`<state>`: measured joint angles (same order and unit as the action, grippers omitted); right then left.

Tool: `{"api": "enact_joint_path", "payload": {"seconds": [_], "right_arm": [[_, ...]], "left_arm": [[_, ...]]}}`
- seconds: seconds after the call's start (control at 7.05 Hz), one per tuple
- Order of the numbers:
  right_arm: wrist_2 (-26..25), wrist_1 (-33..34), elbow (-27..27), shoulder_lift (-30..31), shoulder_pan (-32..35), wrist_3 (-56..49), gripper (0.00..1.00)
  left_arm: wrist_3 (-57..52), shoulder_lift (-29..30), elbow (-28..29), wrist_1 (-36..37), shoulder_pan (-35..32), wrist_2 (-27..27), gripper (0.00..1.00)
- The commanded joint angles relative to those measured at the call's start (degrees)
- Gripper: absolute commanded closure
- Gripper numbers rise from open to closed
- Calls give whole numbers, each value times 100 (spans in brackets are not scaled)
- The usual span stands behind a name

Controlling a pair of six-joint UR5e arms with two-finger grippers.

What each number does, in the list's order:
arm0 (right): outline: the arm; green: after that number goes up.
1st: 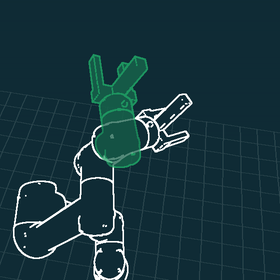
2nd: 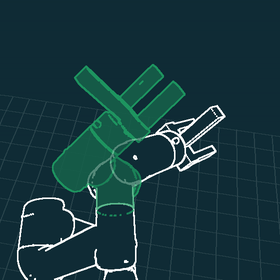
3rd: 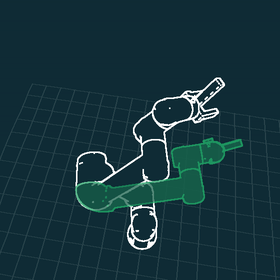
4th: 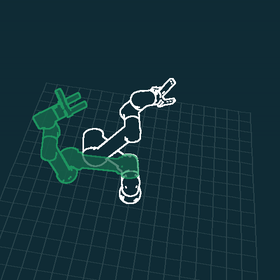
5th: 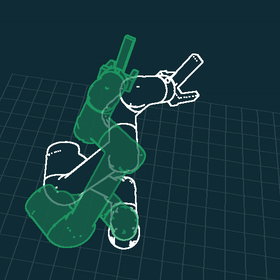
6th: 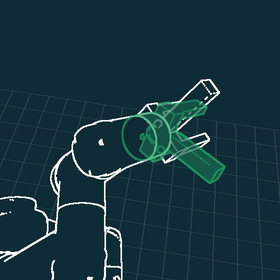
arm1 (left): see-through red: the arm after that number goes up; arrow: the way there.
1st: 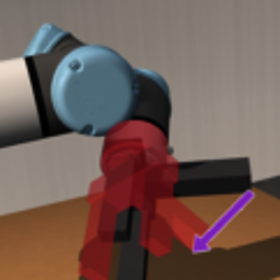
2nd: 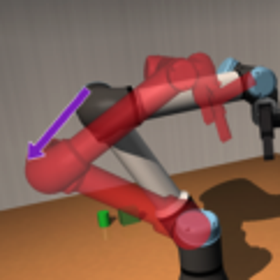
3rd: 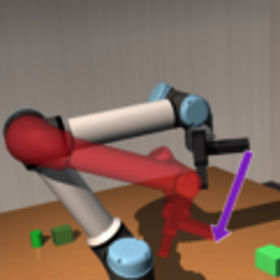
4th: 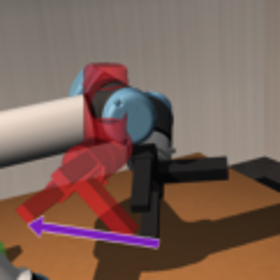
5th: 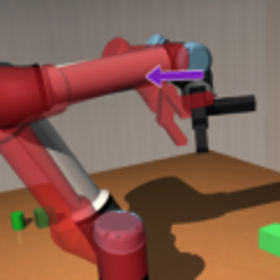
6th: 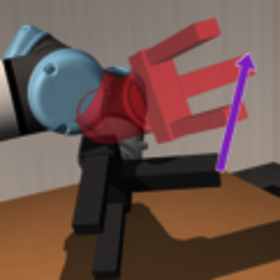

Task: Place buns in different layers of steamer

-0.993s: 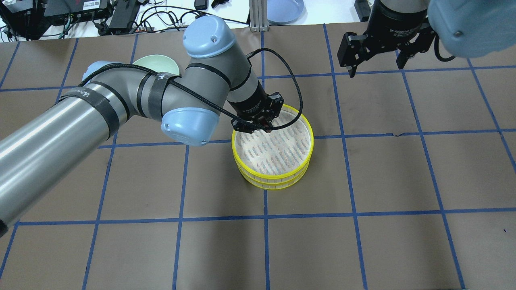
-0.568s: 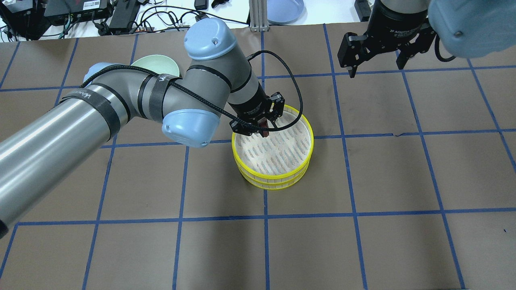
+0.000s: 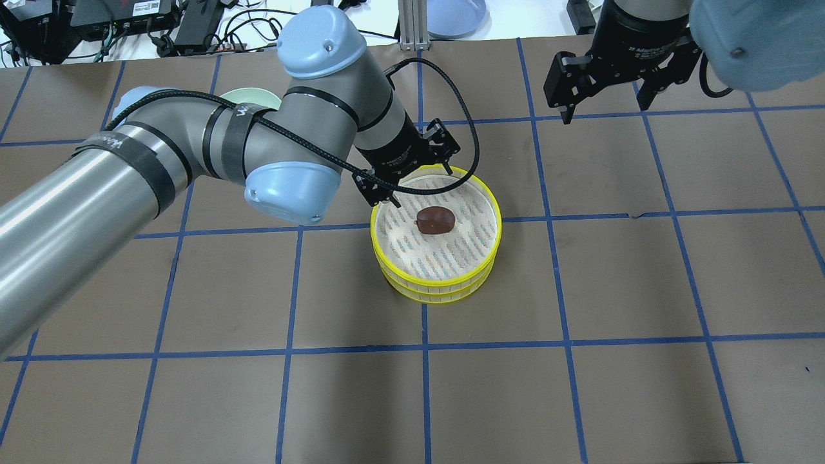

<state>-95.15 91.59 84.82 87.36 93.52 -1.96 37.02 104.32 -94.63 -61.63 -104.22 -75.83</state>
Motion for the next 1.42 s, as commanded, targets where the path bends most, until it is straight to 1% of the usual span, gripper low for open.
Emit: {"api": "enact_joint_path", "payload": {"seconds": [0.0, 0.14, 0.28, 0.43, 0.71, 0.85, 0.99, 1.14, 1.28], "right_arm": [[5, 25, 8, 0, -9, 54, 0], [75, 164, 8, 0, -9, 90, 0], [493, 444, 0, -9, -26, 412, 0], [558, 499, -1, -17, -61, 476, 0], [577, 500, 8, -17, -79, 547, 0], [568, 491, 8, -17, -79, 547, 0], [550, 482, 8, -17, -79, 547, 0], [541, 482, 8, -17, -79, 538, 0], [515, 473, 8, -17, -79, 521, 0]], "left_arm": [[-2145, -174, 250, -722, 837, -37, 0], [-2842, -254, 478, -1320, 1172, -72, 0], [-3171, -394, 706, -1813, 1384, -507, 0], [-3174, -543, 813, -2174, 1508, -790, 0], [-3183, -982, 832, -2537, 1554, -836, 0], [-3479, -1132, 832, -2565, 1693, -845, 0], [-3804, -1377, 849, -2843, 1860, -845, 0], [-3807, -1554, 806, -3003, 1861, -1106, 0], [-3859, -1599, 727, -3048, 1818, -1396, 0]]}}
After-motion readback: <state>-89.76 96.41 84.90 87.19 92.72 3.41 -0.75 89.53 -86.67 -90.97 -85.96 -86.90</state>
